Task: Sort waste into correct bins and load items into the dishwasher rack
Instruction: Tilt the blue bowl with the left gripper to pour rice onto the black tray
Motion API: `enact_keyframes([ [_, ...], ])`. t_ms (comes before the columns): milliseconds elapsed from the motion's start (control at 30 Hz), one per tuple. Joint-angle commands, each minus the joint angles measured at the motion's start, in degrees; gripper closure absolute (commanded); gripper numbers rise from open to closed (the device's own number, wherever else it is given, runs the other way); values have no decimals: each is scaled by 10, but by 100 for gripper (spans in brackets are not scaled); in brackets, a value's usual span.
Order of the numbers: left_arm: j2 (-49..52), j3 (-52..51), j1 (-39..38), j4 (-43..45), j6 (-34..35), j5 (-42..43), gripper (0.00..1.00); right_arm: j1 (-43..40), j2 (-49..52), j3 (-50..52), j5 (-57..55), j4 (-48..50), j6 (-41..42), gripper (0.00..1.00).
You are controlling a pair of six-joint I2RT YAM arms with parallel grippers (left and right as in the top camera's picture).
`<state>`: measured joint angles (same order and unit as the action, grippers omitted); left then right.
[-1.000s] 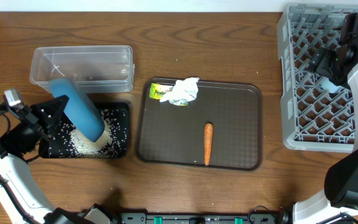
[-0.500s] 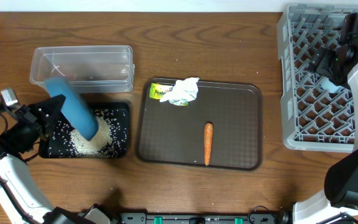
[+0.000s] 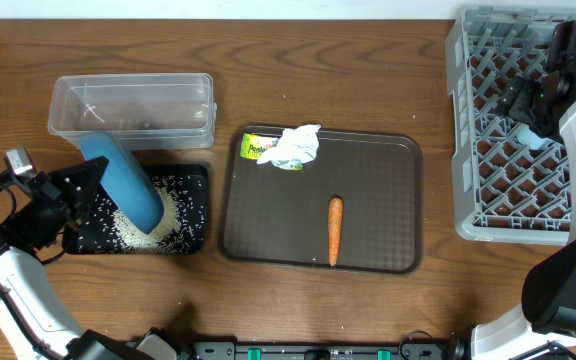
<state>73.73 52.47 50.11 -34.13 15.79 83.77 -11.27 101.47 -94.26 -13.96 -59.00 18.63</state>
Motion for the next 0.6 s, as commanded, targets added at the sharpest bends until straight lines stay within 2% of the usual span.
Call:
enact_keyframes([
  [0, -3, 2, 1, 12, -8, 10, 94, -1, -1, 1, -8, 0, -7, 1],
  [133, -4, 2, 1, 19, -16, -8, 94, -1, -1, 1, -8, 0, -7, 1],
  [267, -4, 3, -2, 16, -10, 62, 94, -1, -1, 1, -8, 0, -7, 1],
  [400, -3, 3, -3, 14, 9, 64, 94, -1, -1, 1, -8, 0, -7, 1],
  [433, -4, 3, -3, 18, 2, 61, 94, -1, -1, 1, -8, 0, -7, 1],
  [500, -4, 3, -3, 27, -13, 2, 94, -1, -1, 1, -8, 0, -7, 1],
  [567, -4, 3, -5, 4, -12, -21, 94, -1, -1, 1, -8, 0, -7, 1],
])
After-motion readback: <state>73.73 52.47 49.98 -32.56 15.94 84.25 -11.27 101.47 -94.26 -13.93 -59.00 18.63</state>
